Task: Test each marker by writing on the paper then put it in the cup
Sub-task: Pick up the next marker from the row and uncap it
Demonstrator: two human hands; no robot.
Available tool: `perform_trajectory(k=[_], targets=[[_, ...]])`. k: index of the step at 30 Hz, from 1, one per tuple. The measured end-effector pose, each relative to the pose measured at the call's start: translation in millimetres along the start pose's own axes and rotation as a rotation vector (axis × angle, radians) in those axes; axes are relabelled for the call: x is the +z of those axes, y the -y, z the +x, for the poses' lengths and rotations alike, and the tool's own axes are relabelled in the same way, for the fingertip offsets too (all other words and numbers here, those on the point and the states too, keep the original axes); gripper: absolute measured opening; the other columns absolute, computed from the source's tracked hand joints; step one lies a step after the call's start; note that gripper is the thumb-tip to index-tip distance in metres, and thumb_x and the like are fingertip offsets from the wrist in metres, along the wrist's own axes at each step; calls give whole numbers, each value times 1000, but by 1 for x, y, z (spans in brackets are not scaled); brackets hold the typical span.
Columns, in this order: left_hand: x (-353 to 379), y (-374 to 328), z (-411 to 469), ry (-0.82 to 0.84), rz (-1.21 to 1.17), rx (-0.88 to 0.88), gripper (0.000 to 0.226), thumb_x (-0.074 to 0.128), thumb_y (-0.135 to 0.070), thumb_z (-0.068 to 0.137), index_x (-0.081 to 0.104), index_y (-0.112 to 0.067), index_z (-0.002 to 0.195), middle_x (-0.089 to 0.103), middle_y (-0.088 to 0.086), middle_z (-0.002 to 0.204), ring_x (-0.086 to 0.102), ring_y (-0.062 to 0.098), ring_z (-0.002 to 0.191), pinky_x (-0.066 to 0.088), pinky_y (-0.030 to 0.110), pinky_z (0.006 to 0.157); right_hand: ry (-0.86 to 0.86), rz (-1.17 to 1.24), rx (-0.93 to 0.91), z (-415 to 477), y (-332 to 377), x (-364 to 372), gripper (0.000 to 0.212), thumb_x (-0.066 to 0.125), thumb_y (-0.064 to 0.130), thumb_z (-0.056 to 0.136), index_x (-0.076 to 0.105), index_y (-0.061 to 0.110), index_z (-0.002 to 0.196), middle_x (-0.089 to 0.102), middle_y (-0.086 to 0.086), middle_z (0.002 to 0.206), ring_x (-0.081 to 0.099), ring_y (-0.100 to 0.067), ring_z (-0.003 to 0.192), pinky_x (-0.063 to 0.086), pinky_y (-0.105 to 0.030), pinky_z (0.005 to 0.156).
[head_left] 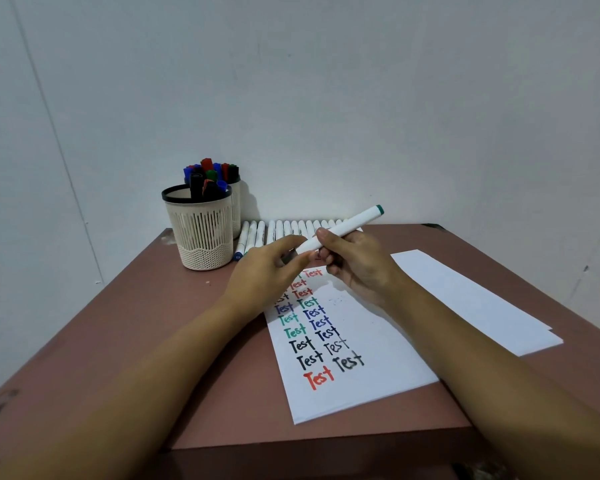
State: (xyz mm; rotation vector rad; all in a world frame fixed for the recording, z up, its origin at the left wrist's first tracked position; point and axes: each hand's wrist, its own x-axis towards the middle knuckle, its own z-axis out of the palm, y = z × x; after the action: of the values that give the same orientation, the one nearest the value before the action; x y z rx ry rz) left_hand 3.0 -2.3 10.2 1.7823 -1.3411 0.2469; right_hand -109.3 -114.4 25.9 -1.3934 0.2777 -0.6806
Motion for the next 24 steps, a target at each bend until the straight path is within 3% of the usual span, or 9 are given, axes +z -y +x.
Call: perform_trajectory(k=[4, 6, 9, 11, 14, 17, 20, 24], targets=[[1, -3, 2, -10, -69, -97, 31, 58, -46, 85, 56, -25, 109, 53, -11, 67, 50, 1, 59, 37, 18, 54, -76, 39, -27, 0, 1, 1, 16, 58, 19, 93, 58, 9, 80, 51, -1, 61, 48, -7, 50, 39, -17, 46], [1, -1, 4, -25, -109, -167, 30, 52, -47, 88, 51, -24, 107, 56, -8, 77, 52, 1, 70, 39, 17, 61, -165, 163, -4, 3, 4, -2, 13, 54, 20, 96, 53, 9, 89, 54, -6, 69, 53, -12, 52, 45, -21, 47], [-1, 8, 9, -69, -241, -292, 31, 37, -35, 99, 56, -14, 112, 60, 3, 99, 57, 22, 97, 40, 28, 74, -209, 324, 54, 6, 5, -7, 10, 49, 15, 97, 47, 12, 87, 58, -14, 79, 64, -29, 68, 58, -34, 65], [-1, 16, 12, -64, -290, -374, 35, 29, -19, 100, 56, -9, 119, 57, 15, 117, 51, 34, 112, 42, 36, 87, -175, 258, 75, 8, 1, -9, 13, 51, 8, 95, 45, 13, 84, 58, -15, 82, 65, -31, 75, 57, -35, 70], [-1, 23, 14, -40, -280, -435, 39, 27, -9, 97, 51, -7, 128, 51, 21, 129, 46, 39, 121, 39, 43, 99, -155, 56, 51, 11, -6, -8, 24, 53, -6, 88, 46, 12, 73, 55, -7, 67, 56, -18, 64, 50, -24, 57], [0, 27, 15, -15, -245, -439, 40, 31, -9, 97, 46, -10, 135, 49, 17, 134, 48, 34, 120, 41, 34, 95, -165, -164, 37, 11, -12, -7, 24, 53, -5, 86, 51, 11, 67, 52, -2, 55, 45, -15, 56, 38, -24, 50], [0, 28, 13, -4, -177, -412, 40, 40, -14, 98, 42, -14, 138, 47, 10, 136, 47, 22, 119, 37, 26, 92, -184, -295, 42, 9, -15, -3, 21, 55, -2, 84, 53, 9, 67, 50, -4, 56, 45, -15, 53, 39, -24, 48], [-1, 30, 13, 2, -234, -428, 42, 51, -16, 94, 43, -16, 136, 55, 5, 111, 53, 12, 90, 44, 22, 74, -217, -347, 28, 9, -16, 1, 20, 61, -1, 82, 52, 8, 66, 53, -9, 60, 48, -17, 53, 44, -27, 50]])
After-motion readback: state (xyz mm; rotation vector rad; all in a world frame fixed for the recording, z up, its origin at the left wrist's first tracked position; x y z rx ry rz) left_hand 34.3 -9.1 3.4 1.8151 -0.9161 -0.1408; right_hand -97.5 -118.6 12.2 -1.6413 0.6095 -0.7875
